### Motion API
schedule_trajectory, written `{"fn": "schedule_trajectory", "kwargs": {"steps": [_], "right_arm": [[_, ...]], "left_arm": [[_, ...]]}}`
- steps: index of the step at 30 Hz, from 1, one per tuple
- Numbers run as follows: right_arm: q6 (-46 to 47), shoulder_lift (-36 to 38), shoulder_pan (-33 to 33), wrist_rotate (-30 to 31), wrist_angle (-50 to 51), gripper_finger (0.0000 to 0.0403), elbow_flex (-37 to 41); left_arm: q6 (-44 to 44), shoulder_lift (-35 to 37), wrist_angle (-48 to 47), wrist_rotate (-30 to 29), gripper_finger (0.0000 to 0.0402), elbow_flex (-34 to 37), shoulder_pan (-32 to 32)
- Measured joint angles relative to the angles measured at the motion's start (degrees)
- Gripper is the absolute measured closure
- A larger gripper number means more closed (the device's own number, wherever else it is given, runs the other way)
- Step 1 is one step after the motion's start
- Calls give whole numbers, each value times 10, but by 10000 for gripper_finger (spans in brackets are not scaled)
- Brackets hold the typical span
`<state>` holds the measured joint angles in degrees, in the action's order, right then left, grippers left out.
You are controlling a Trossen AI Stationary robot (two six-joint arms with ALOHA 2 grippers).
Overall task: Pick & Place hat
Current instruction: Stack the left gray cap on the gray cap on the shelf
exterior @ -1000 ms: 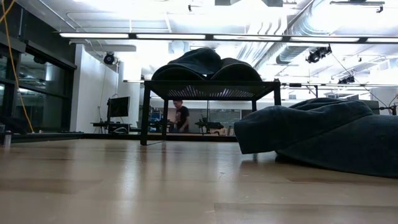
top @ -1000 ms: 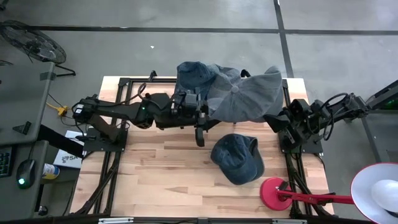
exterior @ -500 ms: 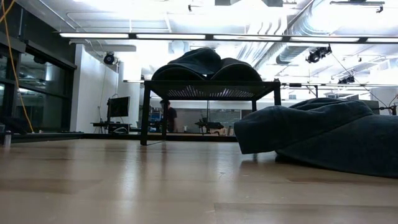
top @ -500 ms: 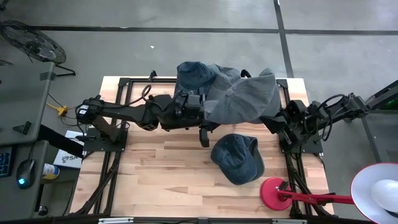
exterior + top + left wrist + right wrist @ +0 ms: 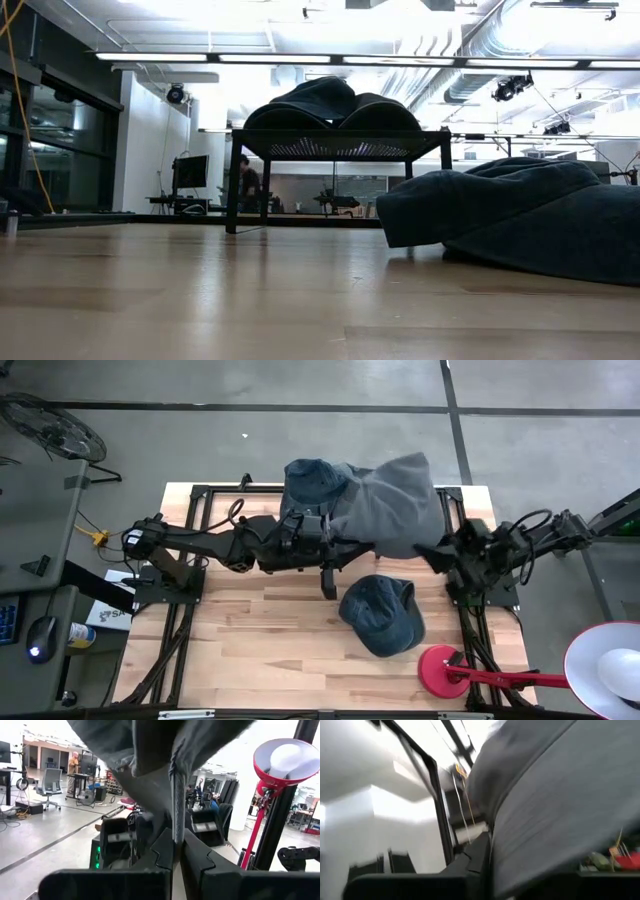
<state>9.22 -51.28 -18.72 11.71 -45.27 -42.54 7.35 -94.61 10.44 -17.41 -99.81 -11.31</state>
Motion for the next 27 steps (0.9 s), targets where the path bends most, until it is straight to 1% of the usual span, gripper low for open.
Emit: {"fn": "schedule_trajectory", "kwargs": {"steps": [3, 8, 12, 17, 20, 23, 27], "right_arm": [[-2, -2, 0, 8, 22, 321, 2], [18, 1, 0, 11, 59, 280, 1], [62, 3, -1, 3, 139, 253, 1], [118, 3, -1, -46, 261, 236, 1], [143, 3, -1, -64, 324, 236, 1], [152, 3, -1, -66, 357, 237, 1], [131, 3, -1, -62, 365, 236, 1]], "left_arm": [[1, 0, -3, -7, 395, 0, 1], [-27, 14, -26, -23, 395, 0, 1], [-32, 44, -83, -41, 395, 0, 1], [-10, 88, -232, -35, 395, 0, 1], [21, 110, -347, -10, 395, 0, -4], [53, 122, -445, 24, 395, 0, -7], [96, 124, -547, 63, 395, 0, -18]]}}
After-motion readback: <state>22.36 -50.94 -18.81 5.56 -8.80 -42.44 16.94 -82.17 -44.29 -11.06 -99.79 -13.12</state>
